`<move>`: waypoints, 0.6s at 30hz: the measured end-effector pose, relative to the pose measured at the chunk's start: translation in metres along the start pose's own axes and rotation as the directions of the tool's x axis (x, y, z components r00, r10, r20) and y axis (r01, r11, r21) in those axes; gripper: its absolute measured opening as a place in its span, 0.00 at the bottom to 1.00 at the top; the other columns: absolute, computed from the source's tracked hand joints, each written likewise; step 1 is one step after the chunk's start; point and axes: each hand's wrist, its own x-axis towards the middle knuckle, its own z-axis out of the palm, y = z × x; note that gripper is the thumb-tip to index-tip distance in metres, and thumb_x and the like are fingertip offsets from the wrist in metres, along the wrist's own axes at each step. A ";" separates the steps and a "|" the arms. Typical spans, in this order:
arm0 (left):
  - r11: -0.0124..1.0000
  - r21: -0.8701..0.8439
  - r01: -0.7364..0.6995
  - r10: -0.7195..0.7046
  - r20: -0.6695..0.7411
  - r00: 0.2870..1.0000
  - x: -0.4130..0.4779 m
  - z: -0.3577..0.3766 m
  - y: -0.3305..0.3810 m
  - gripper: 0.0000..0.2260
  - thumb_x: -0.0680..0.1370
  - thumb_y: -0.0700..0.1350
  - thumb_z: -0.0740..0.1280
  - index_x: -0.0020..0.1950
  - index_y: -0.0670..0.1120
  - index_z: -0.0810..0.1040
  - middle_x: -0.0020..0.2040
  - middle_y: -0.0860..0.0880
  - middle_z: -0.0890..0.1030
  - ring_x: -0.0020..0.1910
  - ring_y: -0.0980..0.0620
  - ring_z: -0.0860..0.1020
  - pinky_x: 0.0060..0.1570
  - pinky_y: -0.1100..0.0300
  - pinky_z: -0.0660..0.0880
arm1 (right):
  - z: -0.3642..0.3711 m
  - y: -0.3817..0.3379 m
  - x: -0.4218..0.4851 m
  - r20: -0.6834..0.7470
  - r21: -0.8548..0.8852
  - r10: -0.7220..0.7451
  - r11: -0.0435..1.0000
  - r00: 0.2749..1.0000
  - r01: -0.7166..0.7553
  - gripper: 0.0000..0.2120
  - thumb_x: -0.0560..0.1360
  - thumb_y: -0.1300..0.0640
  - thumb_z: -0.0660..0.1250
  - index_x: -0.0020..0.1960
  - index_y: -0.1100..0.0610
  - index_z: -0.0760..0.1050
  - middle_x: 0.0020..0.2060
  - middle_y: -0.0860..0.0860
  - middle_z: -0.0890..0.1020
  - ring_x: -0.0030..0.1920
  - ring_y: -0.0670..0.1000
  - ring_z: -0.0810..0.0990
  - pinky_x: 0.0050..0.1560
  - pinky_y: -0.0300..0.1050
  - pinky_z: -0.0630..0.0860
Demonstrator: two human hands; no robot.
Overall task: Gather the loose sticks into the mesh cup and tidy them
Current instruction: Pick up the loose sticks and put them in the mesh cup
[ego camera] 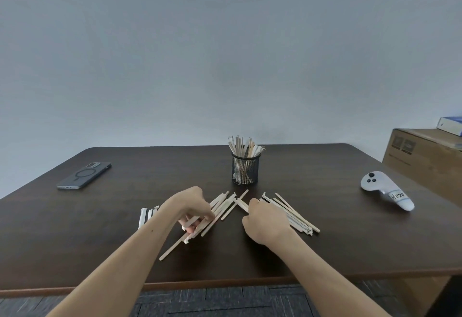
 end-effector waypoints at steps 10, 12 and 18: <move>0.986 -0.096 -0.136 0.133 -0.041 0.990 -0.003 -0.011 -0.009 0.08 0.83 0.41 0.62 0.57 0.37 0.75 0.39 0.47 0.79 0.35 0.48 0.80 0.37 0.56 0.80 | -0.011 0.000 0.004 0.014 0.781 0.225 0.606 0.974 -0.151 0.15 0.80 0.52 0.53 0.38 0.57 0.69 0.33 0.54 0.76 0.31 0.53 0.74 0.31 0.48 0.74; 0.977 -0.118 -0.178 0.169 -0.077 0.983 -0.004 -0.012 -0.011 0.08 0.83 0.40 0.61 0.57 0.37 0.75 0.39 0.48 0.80 0.38 0.48 0.79 0.42 0.54 0.78 | -0.011 -0.005 0.005 0.095 0.891 0.228 0.415 0.969 -0.184 0.13 0.79 0.55 0.52 0.38 0.57 0.67 0.28 0.52 0.71 0.23 0.49 0.67 0.23 0.42 0.66; 0.875 -0.392 -0.286 0.220 -0.204 0.954 -0.002 0.001 -0.027 0.07 0.85 0.39 0.60 0.63 0.42 0.70 0.43 0.45 0.83 0.35 0.53 0.81 0.31 0.65 0.76 | -0.003 -0.012 0.005 0.179 0.973 0.214 0.103 0.960 -0.205 0.07 0.76 0.60 0.54 0.40 0.56 0.68 0.24 0.48 0.66 0.22 0.45 0.60 0.21 0.38 0.57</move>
